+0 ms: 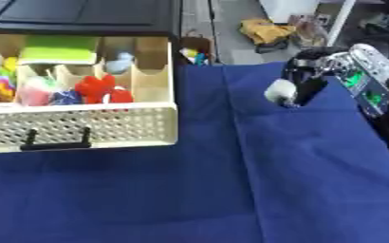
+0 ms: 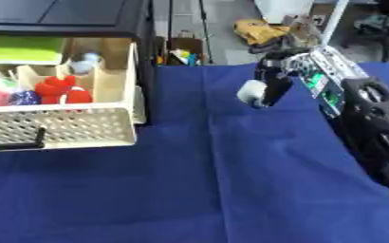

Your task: Pick up objects from table and place into drawer.

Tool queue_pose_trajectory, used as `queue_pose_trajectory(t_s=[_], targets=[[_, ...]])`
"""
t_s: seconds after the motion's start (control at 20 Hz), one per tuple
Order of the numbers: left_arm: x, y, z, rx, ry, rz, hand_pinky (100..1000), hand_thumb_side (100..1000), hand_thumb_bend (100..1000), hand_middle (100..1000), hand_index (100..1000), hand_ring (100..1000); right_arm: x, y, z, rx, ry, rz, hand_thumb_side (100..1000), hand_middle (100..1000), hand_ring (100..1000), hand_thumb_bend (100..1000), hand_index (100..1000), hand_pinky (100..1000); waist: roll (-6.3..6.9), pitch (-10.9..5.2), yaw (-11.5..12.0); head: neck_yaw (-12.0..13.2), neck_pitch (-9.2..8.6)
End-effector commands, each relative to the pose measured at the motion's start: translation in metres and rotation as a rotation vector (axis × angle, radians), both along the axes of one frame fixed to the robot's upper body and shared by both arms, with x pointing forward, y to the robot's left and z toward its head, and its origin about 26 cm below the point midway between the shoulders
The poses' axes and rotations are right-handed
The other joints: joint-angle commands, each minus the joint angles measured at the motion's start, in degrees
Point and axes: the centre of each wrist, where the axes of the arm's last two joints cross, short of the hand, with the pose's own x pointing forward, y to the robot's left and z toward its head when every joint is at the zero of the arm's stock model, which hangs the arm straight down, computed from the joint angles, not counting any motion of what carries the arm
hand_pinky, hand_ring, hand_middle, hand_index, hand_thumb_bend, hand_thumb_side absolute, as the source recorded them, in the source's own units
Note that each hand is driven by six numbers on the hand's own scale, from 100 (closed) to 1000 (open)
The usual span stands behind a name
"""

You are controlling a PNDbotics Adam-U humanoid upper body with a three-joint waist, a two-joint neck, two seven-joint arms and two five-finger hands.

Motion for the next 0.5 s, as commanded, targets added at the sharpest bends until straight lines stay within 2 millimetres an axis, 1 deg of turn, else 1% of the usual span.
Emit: queue_pose_trajectory(t_s=[0.05,0.3,0.5], targets=[[-0.002,0.003,0.007,0.021,-0.018,0.000,445,1000,538,676,811,650,-0.012,0.000,0.033,-0.016,-0.087,0.020,319,462,755,381,650,615,-0.06,-1.55,-0.1,-0.1,-0.15],[-0.002,0.004,0.007,0.024,-0.015,0.001,448,1000,537,676,811,651,-0.028,0.017,0.058,-0.026,-0.166,0.100,345,447,745,365,640,611,-0.40,-2.08,-0.3,-0.1,0.06],[-0.003,0.005,0.007,0.024,-0.013,0.000,451,1000,536,676,811,651,-0.041,0.032,0.074,-0.020,-0.214,0.162,363,444,740,358,638,610,-0.71,-2.58,-0.3,0.0,0.09]])
